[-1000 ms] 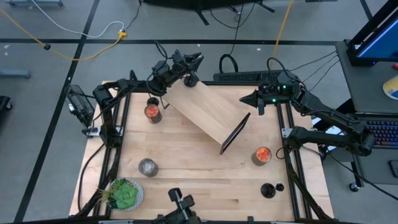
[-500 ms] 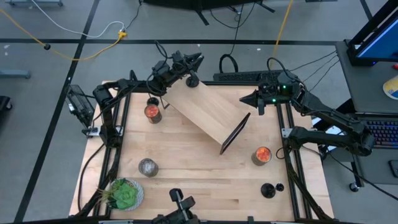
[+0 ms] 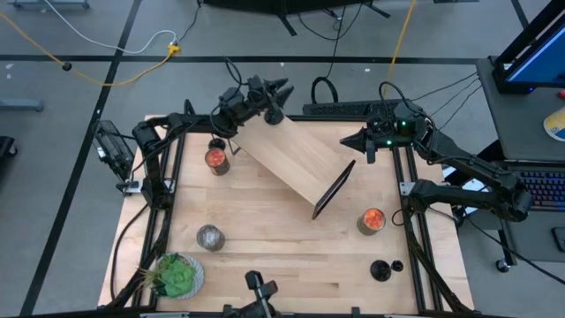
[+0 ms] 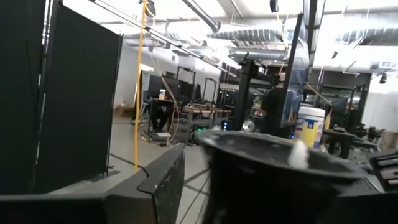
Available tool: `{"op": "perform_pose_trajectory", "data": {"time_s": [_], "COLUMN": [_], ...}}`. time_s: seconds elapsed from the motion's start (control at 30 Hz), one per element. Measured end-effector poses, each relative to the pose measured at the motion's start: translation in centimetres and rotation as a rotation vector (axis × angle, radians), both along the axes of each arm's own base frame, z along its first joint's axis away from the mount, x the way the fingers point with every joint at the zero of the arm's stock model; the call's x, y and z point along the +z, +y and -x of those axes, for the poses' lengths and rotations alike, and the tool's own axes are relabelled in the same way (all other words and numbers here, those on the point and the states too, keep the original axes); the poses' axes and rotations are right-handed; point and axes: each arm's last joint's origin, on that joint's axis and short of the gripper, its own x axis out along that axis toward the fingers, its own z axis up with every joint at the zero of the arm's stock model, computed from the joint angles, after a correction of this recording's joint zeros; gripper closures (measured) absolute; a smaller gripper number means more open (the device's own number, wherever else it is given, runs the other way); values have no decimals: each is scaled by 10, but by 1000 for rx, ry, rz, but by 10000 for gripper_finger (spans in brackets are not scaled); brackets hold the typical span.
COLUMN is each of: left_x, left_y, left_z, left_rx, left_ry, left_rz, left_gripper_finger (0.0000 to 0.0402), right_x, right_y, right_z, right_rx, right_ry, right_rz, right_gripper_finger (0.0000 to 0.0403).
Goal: Pick & Place candle stick holders
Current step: Put the top right black candle holder on the shelf
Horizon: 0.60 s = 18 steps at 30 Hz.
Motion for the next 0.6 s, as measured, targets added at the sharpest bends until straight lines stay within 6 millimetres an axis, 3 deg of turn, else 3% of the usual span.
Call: {"op": "perform_pose_trajectory", "data": {"time_s": [0.23,0.4,0.6], "left_x": [11,29,32], "left_y": [-6,-16,-23], "left_z": [7,17,24], "left_rx": [30,57,88], "left_ry": [189,297,404], "left_rz": [58,40,84], "left_gripper_finger": [190,189,189], "right_x": [0,0,0], "right_y": [0,-1,-1], "right_z": [0,0,0], "right_rx": [0,0,-1], "right_ry": [0,1,1], "right_rz": [0,13,16], "right_gripper_finger": [403,403,403]}}
